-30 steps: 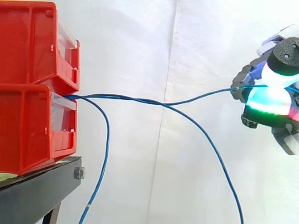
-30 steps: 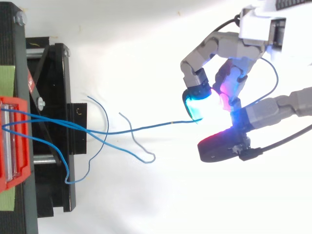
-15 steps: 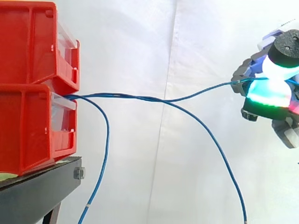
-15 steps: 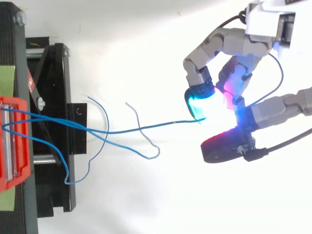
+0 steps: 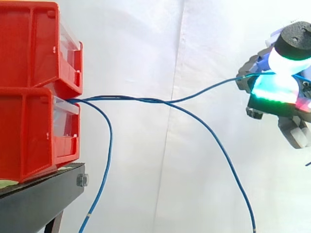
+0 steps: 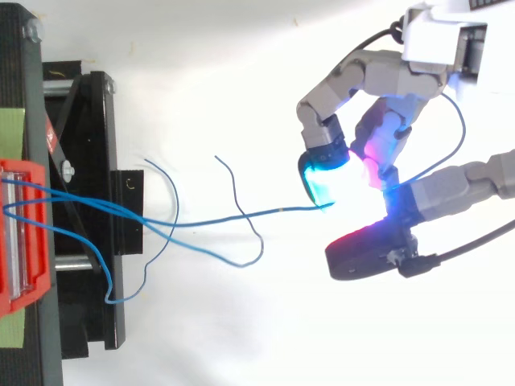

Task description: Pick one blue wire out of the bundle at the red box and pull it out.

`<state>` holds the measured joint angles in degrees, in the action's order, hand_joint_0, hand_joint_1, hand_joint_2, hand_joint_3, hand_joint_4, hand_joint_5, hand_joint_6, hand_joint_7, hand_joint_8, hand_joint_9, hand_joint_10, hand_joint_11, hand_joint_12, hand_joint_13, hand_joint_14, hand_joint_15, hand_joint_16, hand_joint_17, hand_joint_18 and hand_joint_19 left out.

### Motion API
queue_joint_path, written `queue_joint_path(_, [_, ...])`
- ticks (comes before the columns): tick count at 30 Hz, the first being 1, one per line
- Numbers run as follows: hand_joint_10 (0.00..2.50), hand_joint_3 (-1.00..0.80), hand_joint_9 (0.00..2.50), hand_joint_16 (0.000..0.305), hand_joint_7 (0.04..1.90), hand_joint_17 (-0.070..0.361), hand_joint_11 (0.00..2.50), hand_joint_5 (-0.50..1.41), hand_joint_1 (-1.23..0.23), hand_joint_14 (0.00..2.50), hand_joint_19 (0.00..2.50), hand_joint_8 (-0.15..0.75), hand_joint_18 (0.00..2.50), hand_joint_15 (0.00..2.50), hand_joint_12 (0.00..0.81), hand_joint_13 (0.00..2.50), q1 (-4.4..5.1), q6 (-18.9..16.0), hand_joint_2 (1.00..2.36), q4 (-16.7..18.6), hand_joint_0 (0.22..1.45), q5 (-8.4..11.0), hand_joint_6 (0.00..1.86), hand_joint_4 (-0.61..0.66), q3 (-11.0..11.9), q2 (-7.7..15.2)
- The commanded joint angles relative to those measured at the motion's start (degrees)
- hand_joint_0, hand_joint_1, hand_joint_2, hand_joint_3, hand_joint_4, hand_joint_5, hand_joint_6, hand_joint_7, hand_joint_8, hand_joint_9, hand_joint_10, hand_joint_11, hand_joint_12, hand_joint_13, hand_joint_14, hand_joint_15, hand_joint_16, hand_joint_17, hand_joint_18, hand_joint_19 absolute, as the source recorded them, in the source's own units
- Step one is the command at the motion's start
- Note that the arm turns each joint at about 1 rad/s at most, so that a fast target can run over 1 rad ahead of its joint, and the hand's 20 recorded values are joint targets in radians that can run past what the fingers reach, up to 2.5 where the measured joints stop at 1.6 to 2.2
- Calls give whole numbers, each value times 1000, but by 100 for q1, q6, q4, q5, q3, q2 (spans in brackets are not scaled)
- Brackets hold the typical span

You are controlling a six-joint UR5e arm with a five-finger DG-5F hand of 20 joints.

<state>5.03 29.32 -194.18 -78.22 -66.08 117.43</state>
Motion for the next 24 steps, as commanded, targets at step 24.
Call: queue_joint_path(24, [15, -71, 1178, 60, 1206, 135, 640, -43, -853, 16, 404, 354, 931, 531, 475, 936, 165, -471, 1014, 1322, 582, 9, 909, -68, -546, 43])
